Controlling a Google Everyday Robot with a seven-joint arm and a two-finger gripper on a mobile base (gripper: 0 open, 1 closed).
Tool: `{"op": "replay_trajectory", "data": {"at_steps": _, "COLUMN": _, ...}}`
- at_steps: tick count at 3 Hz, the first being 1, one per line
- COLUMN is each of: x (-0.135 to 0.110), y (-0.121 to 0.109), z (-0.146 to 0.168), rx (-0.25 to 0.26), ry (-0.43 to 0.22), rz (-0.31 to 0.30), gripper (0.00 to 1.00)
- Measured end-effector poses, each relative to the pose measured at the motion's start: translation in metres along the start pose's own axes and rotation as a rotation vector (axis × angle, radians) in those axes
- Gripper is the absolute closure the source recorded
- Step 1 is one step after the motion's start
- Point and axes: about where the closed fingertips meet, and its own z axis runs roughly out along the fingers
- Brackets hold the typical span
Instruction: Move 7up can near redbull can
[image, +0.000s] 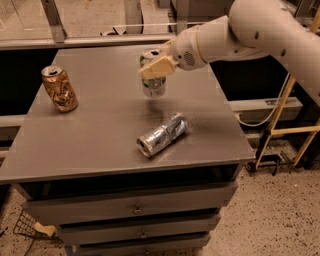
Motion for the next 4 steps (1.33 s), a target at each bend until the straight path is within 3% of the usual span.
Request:
{"op": "replay_trajectory", "data": {"at_steps": 2, "x": 0.032, "y": 0.053, "z": -0.005, "rx": -0.011, "ry": 0.006, "rz": 0.042, "gripper": 1.00}}
{"op": "replay_trajectory", "data": {"at_steps": 4, "x": 0.050, "y": 0.067, "z": -0.006, "rx": 0.001, "ry": -0.021, "rz": 0.081, "gripper": 1.00}}
